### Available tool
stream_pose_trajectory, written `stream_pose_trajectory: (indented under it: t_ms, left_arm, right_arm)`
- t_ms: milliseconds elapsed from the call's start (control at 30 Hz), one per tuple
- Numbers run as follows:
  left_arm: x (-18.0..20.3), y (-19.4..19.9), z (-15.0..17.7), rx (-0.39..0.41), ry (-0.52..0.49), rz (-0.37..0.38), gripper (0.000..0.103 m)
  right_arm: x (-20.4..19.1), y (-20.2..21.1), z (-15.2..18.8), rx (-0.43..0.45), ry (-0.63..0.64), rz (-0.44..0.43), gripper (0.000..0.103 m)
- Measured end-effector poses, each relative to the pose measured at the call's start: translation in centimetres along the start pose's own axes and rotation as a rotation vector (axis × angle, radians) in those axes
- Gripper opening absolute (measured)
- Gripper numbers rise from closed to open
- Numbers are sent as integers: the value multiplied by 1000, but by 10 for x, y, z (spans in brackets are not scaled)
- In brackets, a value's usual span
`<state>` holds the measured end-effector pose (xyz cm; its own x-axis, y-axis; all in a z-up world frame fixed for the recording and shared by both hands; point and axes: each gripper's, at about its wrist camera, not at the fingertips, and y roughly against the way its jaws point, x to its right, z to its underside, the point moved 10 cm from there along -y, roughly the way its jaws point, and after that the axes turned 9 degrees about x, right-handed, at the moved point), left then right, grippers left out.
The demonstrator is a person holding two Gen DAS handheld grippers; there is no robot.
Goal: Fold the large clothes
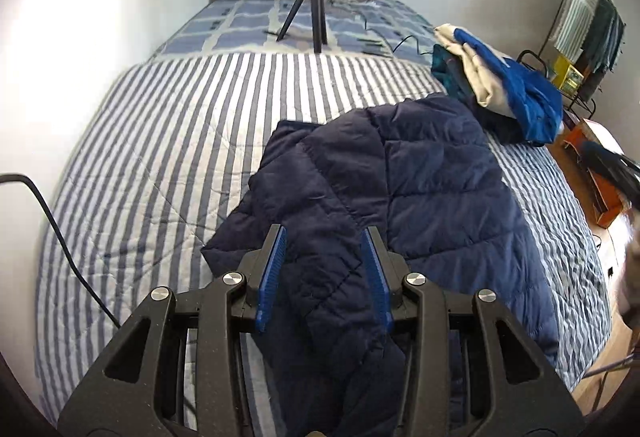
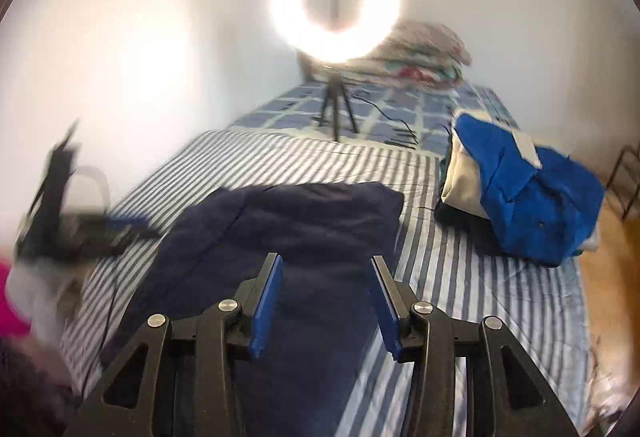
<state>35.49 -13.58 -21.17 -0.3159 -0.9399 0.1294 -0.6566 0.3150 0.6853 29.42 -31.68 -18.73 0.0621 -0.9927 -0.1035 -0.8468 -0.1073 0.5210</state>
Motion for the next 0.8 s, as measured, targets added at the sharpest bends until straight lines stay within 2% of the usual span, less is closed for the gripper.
stream_pose_trajectory:
  t_ms: [100, 200, 367, 533, 667, 800]
  left_arm:
    - [0, -8, -1, -5, 8, -4, 41]
    - [0, -14, -5, 7, 6, -13, 41]
    - [-9, -29, -9, 24, -13, -43, 41]
    - [-34, -62, 18, -60, 8, -81, 41]
    - [-51, -76, 35, -97, 25, -86, 46]
    - [-63, -57, 31, -88, 60, -85, 47]
  right_arm:
    - [15, -44, -5, -13, -66, 42, 36]
    - [13, -87, -7, -23, -98, 30, 34]
    - [-17, -140, 3, -83, -6, 6, 33]
    - [-42, -185, 34, -199, 71, 16, 35]
    - [-44, -191, 38, -213, 79, 37, 35]
    - [-39, -169, 28, -183, 30, 58, 33]
